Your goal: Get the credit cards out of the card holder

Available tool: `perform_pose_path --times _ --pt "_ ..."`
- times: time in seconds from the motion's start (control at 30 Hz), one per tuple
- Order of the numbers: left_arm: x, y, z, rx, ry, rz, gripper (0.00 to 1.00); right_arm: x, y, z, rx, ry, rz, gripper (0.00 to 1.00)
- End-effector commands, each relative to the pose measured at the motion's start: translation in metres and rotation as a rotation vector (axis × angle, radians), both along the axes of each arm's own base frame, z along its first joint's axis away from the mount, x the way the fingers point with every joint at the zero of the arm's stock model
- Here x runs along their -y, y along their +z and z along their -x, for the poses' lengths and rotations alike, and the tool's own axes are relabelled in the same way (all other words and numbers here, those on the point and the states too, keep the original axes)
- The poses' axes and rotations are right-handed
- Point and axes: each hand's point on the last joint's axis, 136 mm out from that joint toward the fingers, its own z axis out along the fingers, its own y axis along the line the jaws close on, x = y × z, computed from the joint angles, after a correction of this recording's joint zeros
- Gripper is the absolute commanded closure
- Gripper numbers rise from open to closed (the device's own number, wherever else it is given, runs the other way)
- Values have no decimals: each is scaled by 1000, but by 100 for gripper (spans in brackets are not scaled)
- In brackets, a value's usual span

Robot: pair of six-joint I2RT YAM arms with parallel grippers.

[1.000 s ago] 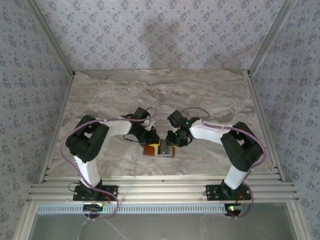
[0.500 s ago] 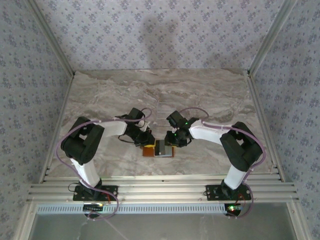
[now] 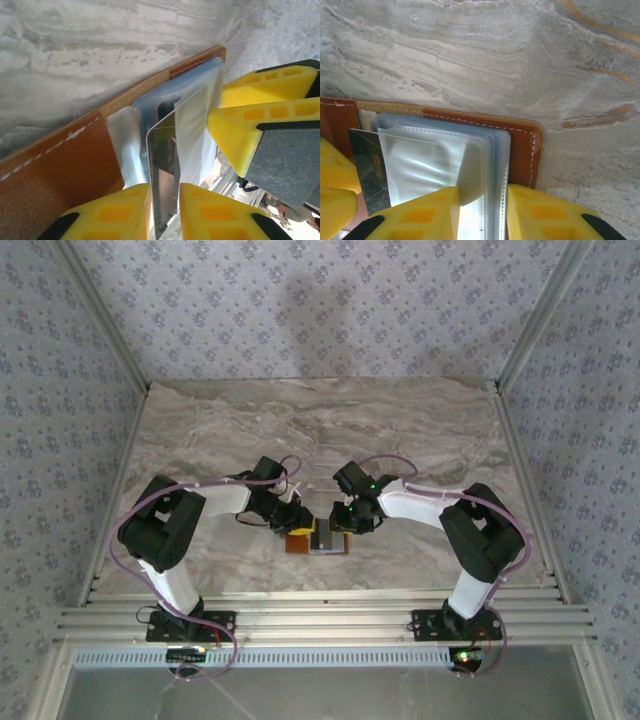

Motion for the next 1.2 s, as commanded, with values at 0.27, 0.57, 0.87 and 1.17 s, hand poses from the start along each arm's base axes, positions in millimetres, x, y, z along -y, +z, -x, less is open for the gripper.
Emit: perform_pose_path --times 0.27,0.57,0.87,1.17 --pt "-1 -18 8 -61 -2 11 75 4 -16 11 -50 14 52 77" --pt "-2 -35 16 -84 -21 -24 75 4 -16 12 -49 15 55 78" --pt "-15 -39 14 -30 -33 -167 83 6 -15 12 -48 12 57 78" --pt "-16 -16 6 37 -13 -170 93 10 -14 11 -39 -3 64 77"
